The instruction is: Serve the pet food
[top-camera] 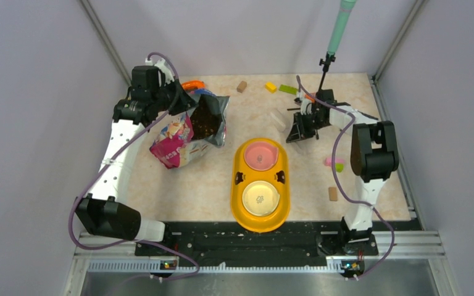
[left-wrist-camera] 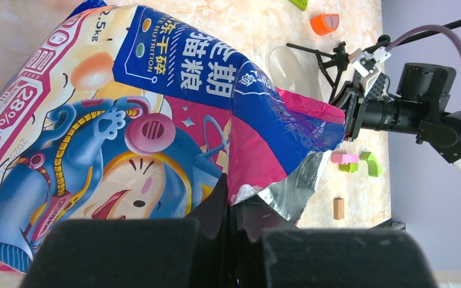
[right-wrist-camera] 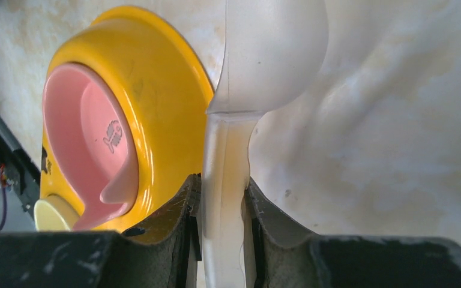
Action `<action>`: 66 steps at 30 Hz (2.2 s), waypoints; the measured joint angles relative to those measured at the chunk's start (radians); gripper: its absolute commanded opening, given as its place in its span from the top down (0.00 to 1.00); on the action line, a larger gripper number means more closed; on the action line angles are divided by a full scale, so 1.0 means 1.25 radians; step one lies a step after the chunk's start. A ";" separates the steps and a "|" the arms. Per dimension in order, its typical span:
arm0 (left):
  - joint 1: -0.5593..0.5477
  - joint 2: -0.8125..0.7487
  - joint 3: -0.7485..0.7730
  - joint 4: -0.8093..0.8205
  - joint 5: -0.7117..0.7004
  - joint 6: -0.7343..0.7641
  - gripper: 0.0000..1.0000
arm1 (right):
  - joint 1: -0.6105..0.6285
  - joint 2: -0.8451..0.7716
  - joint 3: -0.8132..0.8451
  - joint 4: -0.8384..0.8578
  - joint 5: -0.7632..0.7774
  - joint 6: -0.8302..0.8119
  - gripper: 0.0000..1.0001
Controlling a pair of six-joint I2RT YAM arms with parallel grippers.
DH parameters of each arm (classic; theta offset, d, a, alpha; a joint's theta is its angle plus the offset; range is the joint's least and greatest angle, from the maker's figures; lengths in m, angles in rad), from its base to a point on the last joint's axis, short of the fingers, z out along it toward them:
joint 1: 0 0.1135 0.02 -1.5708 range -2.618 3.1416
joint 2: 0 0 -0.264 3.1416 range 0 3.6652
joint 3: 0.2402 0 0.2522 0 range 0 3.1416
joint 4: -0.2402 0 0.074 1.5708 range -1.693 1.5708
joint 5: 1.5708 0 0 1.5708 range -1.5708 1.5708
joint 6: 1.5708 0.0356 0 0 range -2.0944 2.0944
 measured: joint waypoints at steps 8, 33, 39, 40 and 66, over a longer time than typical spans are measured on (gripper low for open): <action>0.000 0.000 0.000 0.000 0.003 -0.001 1.00 | 0.003 0.029 -0.003 -0.017 -0.013 0.009 0.60; -0.022 0.024 0.008 -0.003 0.015 -0.004 1.00 | 0.078 -0.331 -0.330 0.208 0.399 0.067 0.01; -0.027 0.024 0.008 -0.004 0.014 -0.004 1.00 | 0.082 -0.405 -0.364 0.222 0.435 0.065 0.01; -0.027 0.024 0.008 -0.005 0.014 -0.003 1.00 | 0.082 -0.421 -0.364 0.223 0.438 0.065 0.01; -0.033 0.008 -0.011 0.015 -0.016 -0.003 1.00 | 0.107 -0.766 -0.681 0.453 0.445 0.048 0.07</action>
